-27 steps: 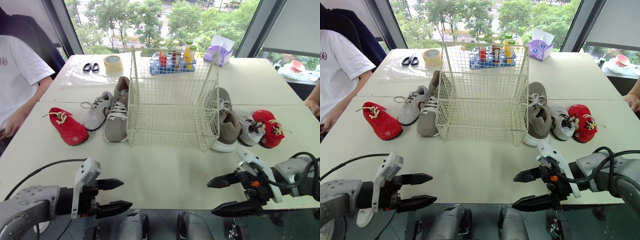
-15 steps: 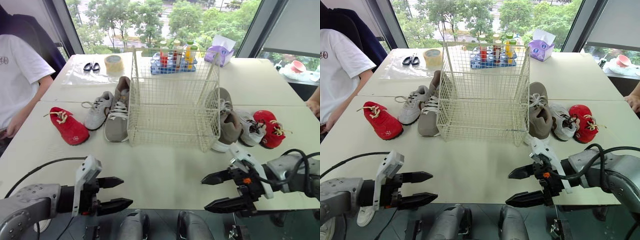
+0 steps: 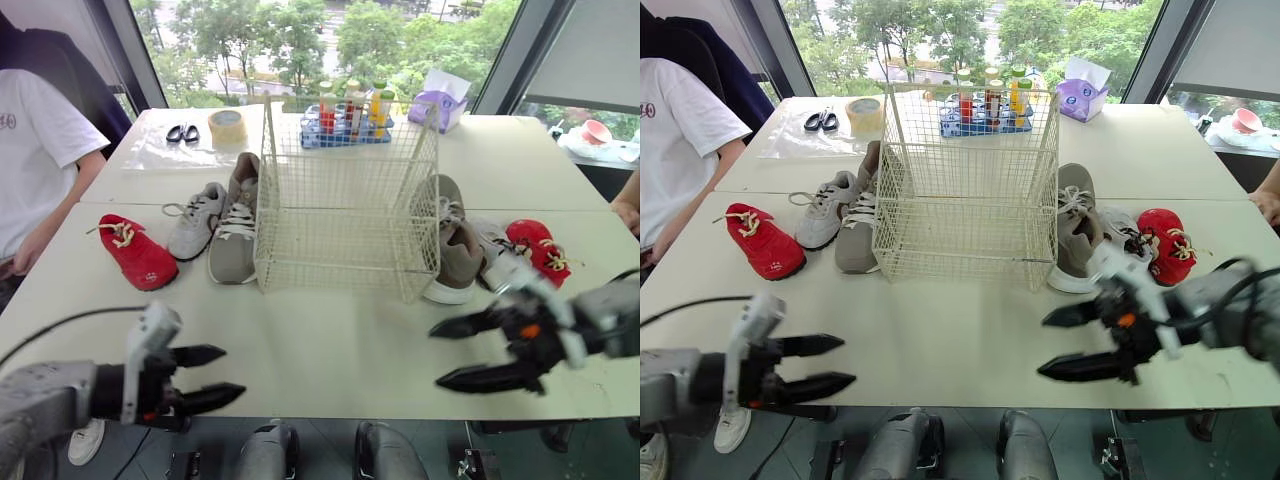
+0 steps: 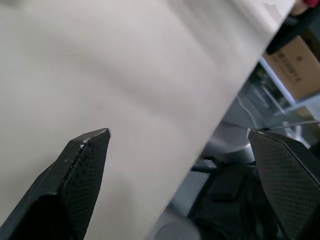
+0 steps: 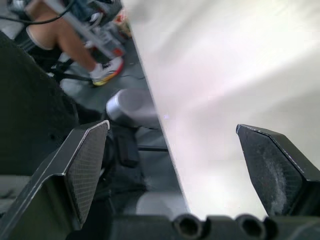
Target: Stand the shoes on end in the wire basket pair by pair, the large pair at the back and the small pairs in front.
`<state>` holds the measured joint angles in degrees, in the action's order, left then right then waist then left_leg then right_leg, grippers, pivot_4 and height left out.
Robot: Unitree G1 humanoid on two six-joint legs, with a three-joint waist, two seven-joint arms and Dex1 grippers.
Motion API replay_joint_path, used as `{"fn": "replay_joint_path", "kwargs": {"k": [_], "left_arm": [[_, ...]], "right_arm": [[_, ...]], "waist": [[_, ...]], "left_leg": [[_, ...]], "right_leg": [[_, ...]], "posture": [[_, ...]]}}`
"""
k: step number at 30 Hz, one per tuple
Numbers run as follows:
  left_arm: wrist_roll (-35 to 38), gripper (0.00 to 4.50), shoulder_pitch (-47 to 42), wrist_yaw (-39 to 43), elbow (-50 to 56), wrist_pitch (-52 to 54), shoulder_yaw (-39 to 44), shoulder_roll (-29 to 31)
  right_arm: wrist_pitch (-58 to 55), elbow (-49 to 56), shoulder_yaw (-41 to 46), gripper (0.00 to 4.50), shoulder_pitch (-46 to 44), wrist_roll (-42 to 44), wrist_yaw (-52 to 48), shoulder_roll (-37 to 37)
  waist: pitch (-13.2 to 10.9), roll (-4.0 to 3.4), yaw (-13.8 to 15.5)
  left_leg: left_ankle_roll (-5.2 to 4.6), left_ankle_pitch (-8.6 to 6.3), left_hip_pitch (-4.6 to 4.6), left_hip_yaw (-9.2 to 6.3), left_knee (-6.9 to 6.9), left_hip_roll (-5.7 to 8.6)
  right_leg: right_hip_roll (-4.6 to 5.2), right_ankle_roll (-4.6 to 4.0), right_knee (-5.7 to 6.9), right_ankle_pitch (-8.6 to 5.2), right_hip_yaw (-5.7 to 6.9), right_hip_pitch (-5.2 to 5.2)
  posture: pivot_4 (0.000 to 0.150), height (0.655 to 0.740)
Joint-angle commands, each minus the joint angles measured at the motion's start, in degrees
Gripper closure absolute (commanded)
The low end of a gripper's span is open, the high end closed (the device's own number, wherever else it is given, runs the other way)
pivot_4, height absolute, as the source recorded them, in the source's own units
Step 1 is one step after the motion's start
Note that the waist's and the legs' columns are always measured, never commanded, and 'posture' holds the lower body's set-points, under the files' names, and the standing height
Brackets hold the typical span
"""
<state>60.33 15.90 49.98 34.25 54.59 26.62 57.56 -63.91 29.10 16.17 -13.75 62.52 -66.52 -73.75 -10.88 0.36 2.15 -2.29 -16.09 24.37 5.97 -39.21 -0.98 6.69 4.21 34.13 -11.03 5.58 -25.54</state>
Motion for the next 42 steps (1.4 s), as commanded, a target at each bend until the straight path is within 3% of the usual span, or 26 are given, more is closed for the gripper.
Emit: {"fn": "replay_joint_path", "kwargs": {"k": [1,4,8,12,17,20,27,33,42], "left_arm": [[6.2,0.0,-10.1,3.8,-3.0,1.0,3.6,5.4],[6.7,0.0,-21.9,4.5,-5.7,0.6,-0.4,8.5],[9.9,0.0,-28.7,5.1,-4.4,2.2,-2.2,9.9],[11.3,0.0,-32.4,3.6,-1.2,2.0,-3.8,9.7],[14.1,0.0,-32.8,-3.5,2.7,1.2,-5.4,5.3],[13.1,0.0,-29.0,-6.3,5.4,0.7,-5.5,2.5],[10.2,0.0,-24.3,-8.5,7.8,-1.8,-6.4,-0.5],[7.5,0.0,-24.0,-8.7,6.3,-3.6,-8.0,-1.7],[2.5,0.0,-29.8,-4.6,1.7,-4.9,-13.8,-1.6]], "right_arm": [[1.1,-3.5,-2.6,0.09,-13.5,1.4,-2.2,-1.3],[2.7,-6.4,-13.8,0.09,-27.7,-6.4,-1.9,2.1],[5.7,-8.3,-24.9,0.09,-38.5,-16.4,-3.9,6.5],[10.2,-9.7,-34.4,0.09,-42.3,-25.9,-7.5,9.9],[13.1,-14.3,-42.8,0.09,-42.7,-36.3,-8.0,14.0],[13.2,-16.3,-46.2,0.87,-44.4,-42.7,-6.6,16.1],[12.2,-14.1,-47.4,4.46,-44.6,-49.2,-6.2,17.2],[6.1,-8.6,-44.3,4.46,-42.7,-51.3,1.1,19.3],[30.7,-20.2,-47.5,4.46,-41.8,-62.2,-3.4,17.3]], "waist": [[0.0,-0.02,0.0],[0.0,-0.01,-0.1],[0.0,-0.01,-1.5],[0.0,0.02,-1.9],[0.0,0.03,-1.7],[0.0,0.03,-1.8],[0.0,0.05,-1.6],[0.0,0.09,-1.6],[0.0,0.09,-1.6]], "left_leg": [[0.01,0.0,-0.04,-0.03,0.0,-0.02],[0.04,0.01,0.08,-0.01,0.0,-0.02],[0.08,0.19,0.26,0.27,0.14,0.08],[0.27,0.3,0.56,0.33,0.12,0.08],[0.3,0.33,0.64,0.35,0.0,0.09],[0.34,0.37,0.64,0.34,-0.05,0.09],[0.49,0.47,0.5,0.26,-0.07,0.07],[0.53,0.49,0.42,0.22,-0.11,0.06],[0.58,0.54,0.04,0.22,-0.11,0.08]], "right_leg": [[-0.01,0.0,-0.02,0.0,0.03,-0.07],[0.0,-0.01,-0.05,0.01,0.05,-0.22],[0.03,0.01,0.05,0.03,-0.02,-0.22],[-0.02,0.33,0.13,0.13,0.0,-0.51],[-0.03,0.55,0.13,0.21,0.01,-0.53],[-0.03,0.54,0.16,0.22,0.0,-0.52],[-0.07,0.52,0.44,0.22,-0.01,-0.5],[-0.05,0.5,0.73,0.21,-0.01,-0.52],[-0.06,0.4,0.86,0.13,-0.02,-0.23]], "posture": [[0.15,0.74],[0.15,0.74],[0.15,0.74],[0.15,0.74],[0.15,0.74],[0.15,0.74],[0.15,0.74],[0.15,0.74],[0.15,0.74]]}}
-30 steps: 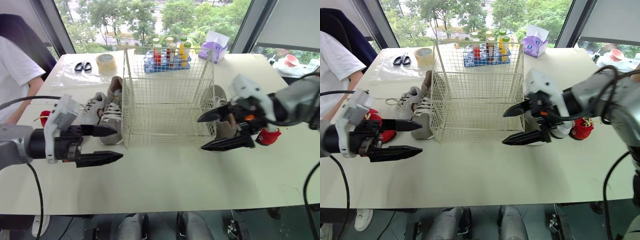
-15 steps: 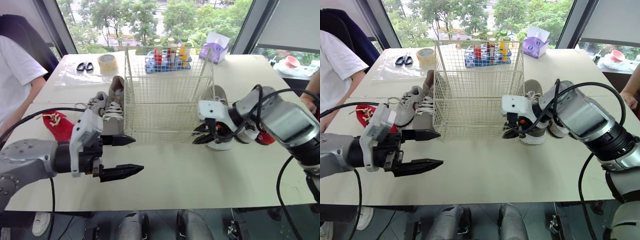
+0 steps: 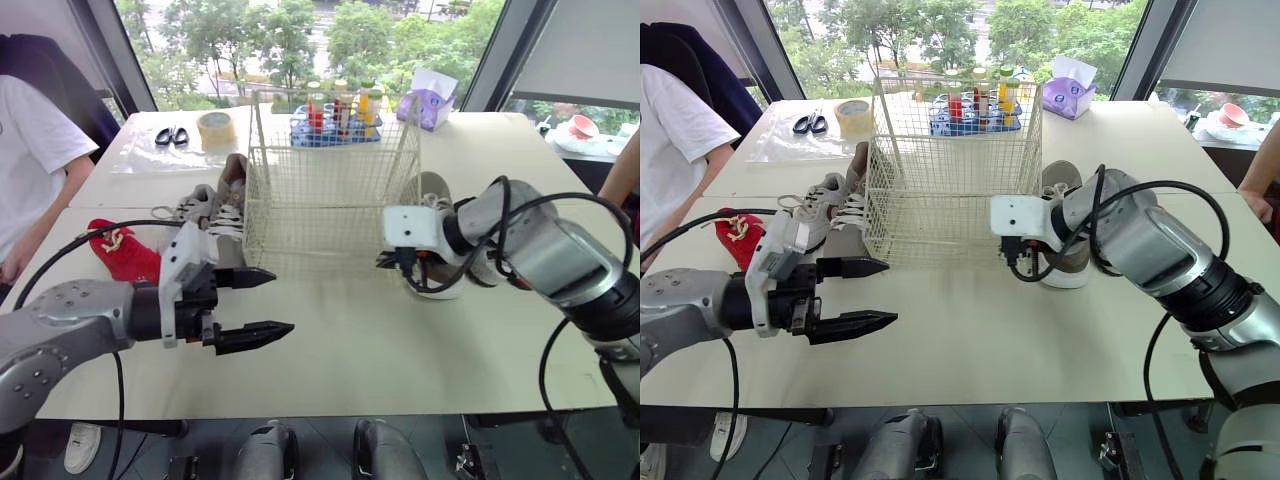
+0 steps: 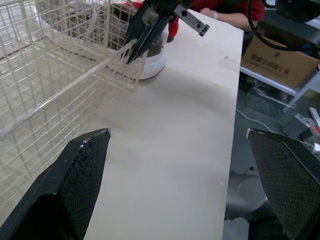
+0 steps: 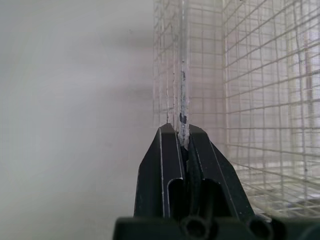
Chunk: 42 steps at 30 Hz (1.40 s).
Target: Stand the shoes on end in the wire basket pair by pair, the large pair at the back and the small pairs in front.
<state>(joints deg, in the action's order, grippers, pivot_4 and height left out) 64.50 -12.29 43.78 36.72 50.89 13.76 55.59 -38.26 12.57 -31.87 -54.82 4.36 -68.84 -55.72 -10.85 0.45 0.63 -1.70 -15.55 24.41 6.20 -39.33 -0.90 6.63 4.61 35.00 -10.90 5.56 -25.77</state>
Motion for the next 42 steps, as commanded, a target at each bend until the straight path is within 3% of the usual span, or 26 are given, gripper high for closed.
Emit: {"fn": "replay_joint_path", "kwargs": {"k": [1,5,6,9,13,15,18,22,24,28,32,35,42], "left_arm": [[-2.4,0.0,-1.9,1.9,-0.9,-1.3,-1.5,0.4],[-3.0,0.0,-2.6,2.0,-0.6,-1.0,-2.2,-0.2],[-2.9,0.0,-2.6,1.8,-0.3,-0.8,-2.3,-0.3],[-2.4,0.0,-2.8,1.3,0.0,-0.4,-2.5,-0.7],[-0.8,0.0,-2.8,1.1,-0.4,0.1,-2.3,-1.6],[1.2,0.0,-2.9,0.7,-1.4,0.4,-2.0,-2.9],[5.2,0.0,-3.9,-3.9,-3.0,0.5,-2.1,-7.5],[6.4,0.0,-3.6,-8.0,-4.2,1.2,-4.0,-12.4],[6.5,0.0,-2.6,-8.6,-5.5,1.2,-4.3,-14.3],[-0.3,0.0,-0.1,-8.3,-4.0,-0.6,-8.6,-16.0],[-3.3,0.0,0.8,-9.3,-2.4,-1.4,-12.7,-18.3],[-5.6,0.0,0.5,-9.4,-1.9,-1.6,-15.1,-19.8],[-7.7,0.0,-0.1,-7.9,-3.2,-1.6,-14.8,-19.5]], "right_arm": [[5.9,-5.2,0.9,4.46,-0.9,-4.6,-1.3,-0.3],[4.8,-6.5,3.0,4.46,-0.9,-4.3,-2.5,1.2],[4.0,-6.3,3.6,4.17,-0.8,-4.0,-2.5,1.6],[-0.4,-3.8,6.2,3.08,0.0,-1.0,-3.1,3.1],[-7.8,-0.1,12.6,0.94,0.3,3.5,-1.3,5.1],[-15.6,2.9,21.4,0.04,-0.1,10.7,-0.9,6.0],[-24.4,4.6,37.4,0.04,0.0,18.6,4.6,9.1],[-32.5,4.1,53.8,0.04,1.6,21.7,16.4,14.0],[-32.5,7.3,58.6,0.04,6.8,20.2,22.4,15.8],[-29.3,18.2,65.5,0.04,22.2,15.5,34.6,21.7],[-25.4,27.2,66.2,0.04,34.8,14.9,42.0,30.5],[-20.5,28.3,63.2,0.04,40.3,13.6,46.6,35.9],[-12.9,21.9,58.6,0.04,41.4,15.3,50.7,41.1]], "waist": [[0.0,0.01,0.0],[0.0,0.02,0.0],[0.0,0.02,0.0],[0.0,0.01,0.0],[0.0,0.01,-0.1],[0.0,0.0,0.0],[0.0,0.02,0.3],[0.1,0.12,0.1],[0.1,0.12,0.1],[0.1,0.12,0.2],[0.1,0.03,0.1],[0.1,0.02,-0.1],[0.1,0.0,-0.3]], "left_leg": [[0.0,0.0,0.0,0.0,0.0,0.0],[0.0,0.01,-0.04,-0.01,0.0,0.0],[0.0,0.01,-0.05,-0.04,-0.01,0.0],[0.0,0.01,-0.06,-0.05,-0.03,0.0],[0.0,0.01,-0.05,-0.08,-0.03,-0.02],[0.0,0.01,-0.05,-0.08,-0.03,-0.02],[-0.01,0.01,-0.04,-0.16,-0.04,-0.01],[-0.17,-0.09,-0.12,-0.25,-0.12,0.01],[-0.17,-0.09,-0.14,-0.23,-0.12,0.01],[-0.11,-0.05,-0.18,-0.19,-0.06,0.0],[-0.09,-0.04,-0.18,-0.15,-0.06,0.02],[-0.28,-0.15,-0.31,-0.18,-0.05,-0.02],[-0.34,-0.17,-0.38,-0.19,-0.04,-0.04]], "right_leg": [[0.0,0.07,0.0,0.04,0.0,0.02],[0.0,0.1,-0.01,0.06,0.0,0.08],[0.0,0.1,-0.01,0.06,0.0,0.1],[0.0,0.09,-0.01,0.05,0.0,0.11],[-0.01,0.1,0.05,0.06,0.0,0.1],[-0.01,0.1,0.06,0.06,0.01,0.09],[0.0,0.1,0.06,0.07,0.03,0.14],[0.02,0.1,0.0,0.07,0.09,0.35],[0.02,0.09,0.01,0.07,0.08,0.35],[0.02,0.1,0.08,0.06,0.08,0.34],[0.02,0.11,0.11,0.06,0.03,0.31],[-0.05,0.1,0.1,0.05,0.01,0.38],[-0.11,-0.09,0.11,-0.06,-0.04,0.4]], "posture": [[0.15,0.74],[0.15,0.74],[0.15,0.74],[0.15,0.74],[0.15,0.74],[0.15,0.74],[0.15,0.74],[0.15,0.74],[0.15,0.74],[0.15,0.74],[0.15,0.74],[0.15,0.74],[0.15,0.74]]}}
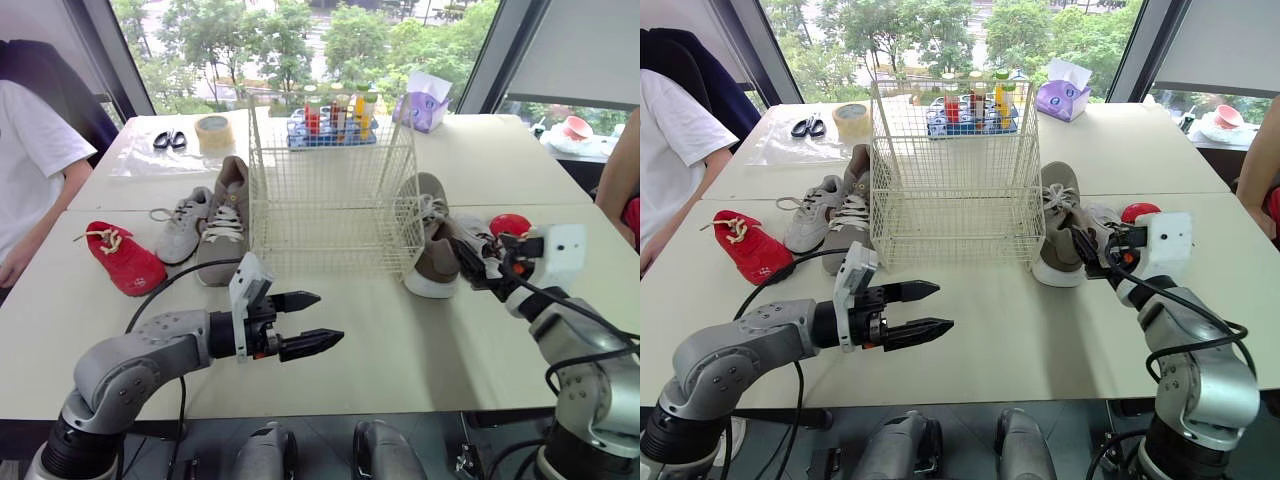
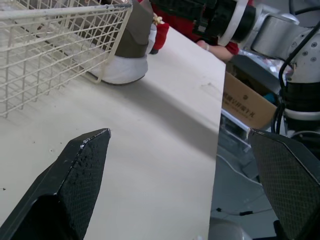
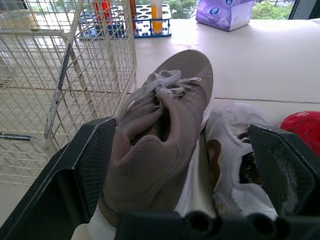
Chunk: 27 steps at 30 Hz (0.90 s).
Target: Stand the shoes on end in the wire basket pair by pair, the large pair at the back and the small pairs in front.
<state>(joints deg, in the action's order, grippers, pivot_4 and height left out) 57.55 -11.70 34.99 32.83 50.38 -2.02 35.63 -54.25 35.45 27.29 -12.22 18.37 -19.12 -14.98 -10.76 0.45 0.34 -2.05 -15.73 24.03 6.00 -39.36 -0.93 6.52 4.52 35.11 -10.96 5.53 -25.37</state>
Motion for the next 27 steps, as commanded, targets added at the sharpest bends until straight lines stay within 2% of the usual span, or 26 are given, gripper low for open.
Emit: {"fn": "replay_joint_path", "kwargs": {"k": [1,10,13,14,15,18,21,24,27], "left_arm": [[-1.0,0.0,-0.6,1.0,0.6,-1.1,1.2,0.6],[-3.6,0.0,1.2,-0.4,1.7,-1.5,2.4,0.5],[-4.4,0.0,1.8,-0.8,2.2,-1.6,2.8,0.7],[-4.5,0.0,2.1,-0.9,2.3,-1.7,3.0,0.8],[-4.6,0.0,2.3,-0.9,2.4,-1.8,3.2,0.9],[-4.9,0.0,2.6,-0.5,2.3,-1.8,3.6,1.3],[-5.0,0.0,2.3,0.1,2.1,-1.7,3.8,1.9],[-4.2,0.0,0.9,0.8,1.2,-1.1,4.0,2.1],[1.5,0.0,-1.7,1.4,-0.4,1.3,6.6,2.1]], "right_arm": [[3.9,-2.0,-1.2,0.04,-1.4,1.4,1.2,0.5],[13.9,-16.8,-7.1,0.04,-2.4,-2.8,6.6,1.1],[15.3,-18.0,-8.7,0.82,-2.5,-2.2,6.9,1.1],[15.5,-17.9,-9.4,1.39,-2.2,-2.2,7.1,1.1],[15.7,-17.7,-9.9,1.74,-1.9,-2.2,7.3,1.1],[14.8,-16.1,-10.8,3.19,-0.7,-2.0,8.7,1.5],[13.5,-14.7,-10.7,4.25,-0.4,-2.4,11.2,2.1],[14.4,-12.4,-9.4,4.37,-2.4,-3.2,14.5,2.1],[17.1,-9.2,-7.8,4.37,-9.4,-3.8,17.5,0.3]], "waist": [[0.0,-0.01,0.0],[0.0,0.0,0.1],[0.0,0.0,0.2],[0.0,0.0,0.1],[0.0,0.0,0.1],[0.0,0.01,0.1],[0.0,0.01,0.0],[0.0,0.0,0.2],[-0.1,-0.15,0.2]], "left_leg": [[0.0,0.0,0.0,0.0,0.0,0.0],[-0.01,0.0,0.0,0.0,0.01,0.01],[-0.01,0.0,-0.02,-0.02,0.01,0.0],[-0.02,0.0,-0.02,-0.01,0.01,0.0],[-0.02,0.0,-0.02,-0.02,0.01,0.0],[-0.01,0.0,-0.02,-0.02,0.01,-0.01],[-0.01,0.0,-0.03,-0.02,0.02,-0.02],[-0.01,0.0,-0.02,-0.02,0.05,-0.02],[-0.04,0.02,0.06,-0.01,0.04,0.0]], "right_leg": [[0.0,0.0,0.0,0.0,0.0,0.0],[0.0,-0.01,-0.01,-0.01,0.0,0.01],[0.0,-0.01,-0.02,-0.01,0.0,0.03],[0.01,-0.01,-0.02,-0.01,0.0,0.03],[0.01,-0.01,-0.02,-0.01,0.0,0.03],[0.0,-0.01,-0.02,-0.01,0.0,0.03],[0.0,-0.02,-0.02,-0.02,0.0,0.02],[0.0,-0.02,-0.03,-0.02,0.0,0.01],[0.04,-0.03,-0.05,-0.02,0.0,-0.06]], "posture": [[0.15,0.74],[0.15,0.74],[0.15,0.74],[0.15,0.74],[0.15,0.74],[0.15,0.74],[0.15,0.74],[0.15,0.74],[0.15,0.74]]}}
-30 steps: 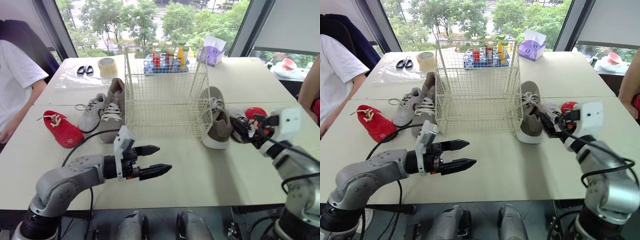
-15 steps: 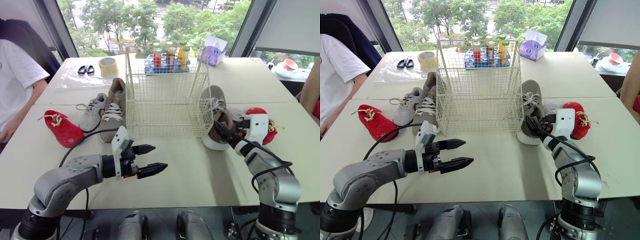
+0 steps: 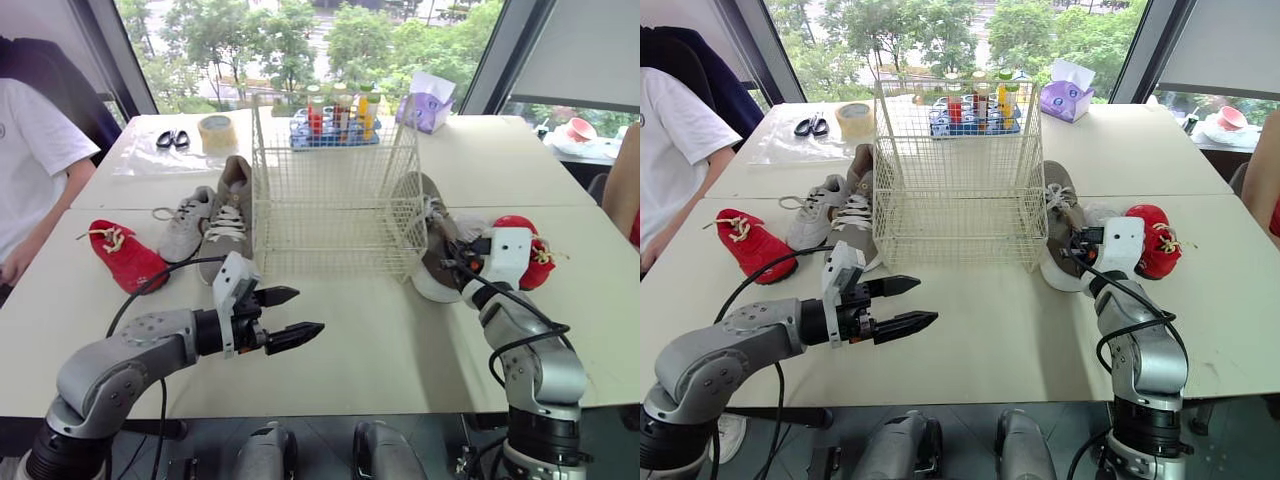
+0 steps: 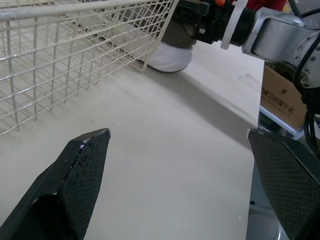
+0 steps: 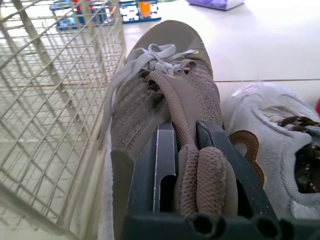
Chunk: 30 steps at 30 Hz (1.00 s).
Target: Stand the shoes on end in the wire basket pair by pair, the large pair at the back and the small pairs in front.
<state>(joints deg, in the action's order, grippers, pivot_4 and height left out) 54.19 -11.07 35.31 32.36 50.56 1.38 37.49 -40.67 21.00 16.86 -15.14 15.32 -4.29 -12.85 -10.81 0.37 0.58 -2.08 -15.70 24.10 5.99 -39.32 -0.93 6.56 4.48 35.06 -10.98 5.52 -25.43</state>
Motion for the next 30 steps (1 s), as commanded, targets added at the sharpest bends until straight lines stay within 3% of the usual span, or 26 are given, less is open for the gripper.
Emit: {"fn": "replay_joint_path", "kwargs": {"k": [1,5,9,11,15,21,26,30], "left_arm": [[7.3,0.0,-3.4,1.1,-0.8,2.0,4.5,0.3],[15.9,0.0,-7.2,1.3,-4.3,5.3,9.2,1.8],[26.2,0.0,-12.4,-1.4,-11.2,7.0,14.9,2.5],[30.0,0.0,-16.5,-3.9,-15.0,6.2,17.5,2.5],[35.1,0.0,-30.6,-10.1,-28.0,2.3,22.8,2.1],[24.0,0.0,-44.7,-0.2,-46.0,1.6,21.8,10.5],[13.3,0.0,-51.8,13.4,-55.9,1.9,16.8,17.2],[7.5,0.0,-59.0,21.1,-61.1,3.3,13.2,18.5]], "right_arm": [[3.5,5.9,3.3,4.37,-9.8,-1.0,4.1,-2.6],[-0.6,10.2,5.2,4.37,-21.9,-1.3,10.4,-4.2],[0.7,10.3,2.7,4.37,-31.4,-3.8,8.6,-10.9],[3.7,6.8,2.0,4.37,-36.3,-2.4,3.8,-14.9],[12.5,-4.2,-1.8,4.37,-45.7,3.6,-19.5,-26.3],[19.1,-14.6,-7.7,4.37,-53.7,10.4,-46.2,-34.1],[27.8,-20.5,-11.6,4.37,-55.5,8.1,-54.8,-33.9],[33.6,-23.8,-13.3,4.37,-56.3,6.7,-57.5,-31.9]], "waist": [[-0.1,-0.17,-0.1],[-0.2,-0.33,-0.3],[-0.2,-0.3,-0.4],[-0.2,-0.29,-0.4],[-0.2,-0.22,-0.5],[-0.2,-0.12,-1.6],[-0.3,0.01,-1.7],[-0.4,0.11,-1.3]], "left_leg": [[-0.02,0.03,0.08,0.01,0.0,0.01],[0.02,0.13,0.34,0.02,0.09,0.03],[0.47,0.39,0.34,-0.01,0.24,-0.01],[0.44,0.37,0.34,0.0,0.21,0.01],[-0.05,0.1,0.31,-0.01,0.13,0.09],[0.05,0.16,0.13,0.0,0.19,0.15],[0.16,0.22,0.13,0.16,0.16,0.11],[0.17,0.21,0.23,0.15,0.15,0.08]], "right_leg": [[0.01,-0.01,0.0,0.0,0.0,-0.08],[0.0,0.17,0.12,0.1,-0.03,-0.43],[-0.1,0.24,0.2,0.03,0.02,-0.5],[-0.08,0.24,0.13,0.03,0.02,-0.43],[-0.02,0.25,0.0,0.04,0.01,-0.29],[-0.09,0.31,-0.04,0.01,0.08,-0.03],[-0.02,0.35,-0.01,0.0,0.06,-0.03],[0.01,0.35,-0.02,0.0,0.06,-0.14]], "posture": [[0.15,0.74],[0.15,0.74],[0.15,0.74],[0.15,0.74],[0.15,0.74],[0.15,0.74],[0.15,0.74],[0.15,0.74]]}}
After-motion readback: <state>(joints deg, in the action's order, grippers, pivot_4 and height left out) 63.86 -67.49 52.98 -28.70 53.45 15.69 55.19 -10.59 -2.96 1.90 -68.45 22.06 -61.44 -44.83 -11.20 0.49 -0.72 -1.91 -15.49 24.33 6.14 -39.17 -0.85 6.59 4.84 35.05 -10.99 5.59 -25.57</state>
